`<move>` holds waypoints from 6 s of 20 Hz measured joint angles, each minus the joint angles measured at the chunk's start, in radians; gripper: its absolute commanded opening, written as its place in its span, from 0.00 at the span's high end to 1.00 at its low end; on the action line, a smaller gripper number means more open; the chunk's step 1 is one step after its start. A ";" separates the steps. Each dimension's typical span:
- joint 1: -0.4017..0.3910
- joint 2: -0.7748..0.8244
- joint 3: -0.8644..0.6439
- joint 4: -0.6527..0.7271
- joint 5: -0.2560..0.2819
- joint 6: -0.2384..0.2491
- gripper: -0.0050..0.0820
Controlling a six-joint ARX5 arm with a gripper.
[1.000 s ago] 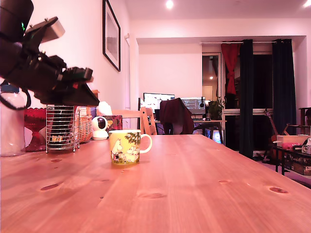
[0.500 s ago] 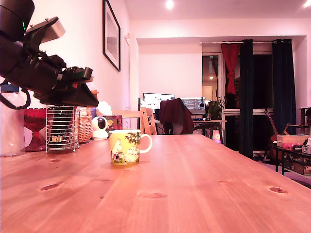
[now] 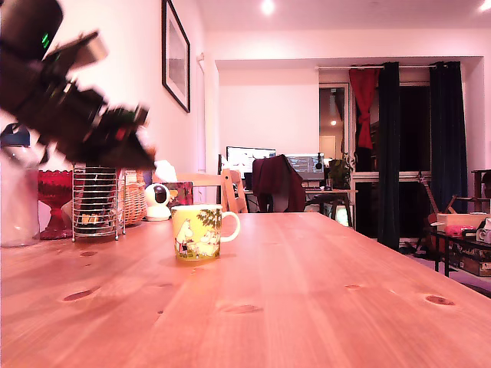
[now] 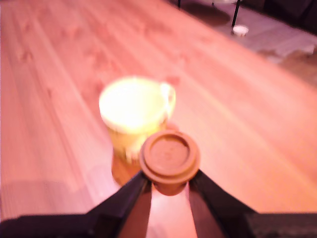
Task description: Pick the coffee capsule and then drop it inside the coffee cup in front of you
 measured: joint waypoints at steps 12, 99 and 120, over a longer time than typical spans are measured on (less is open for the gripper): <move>0.011 0.269 0.418 -0.309 0.045 -0.002 0.81; 0.057 0.523 1.070 -0.998 0.221 0.008 0.96; 0.058 0.302 0.927 -0.985 0.111 -0.014 0.96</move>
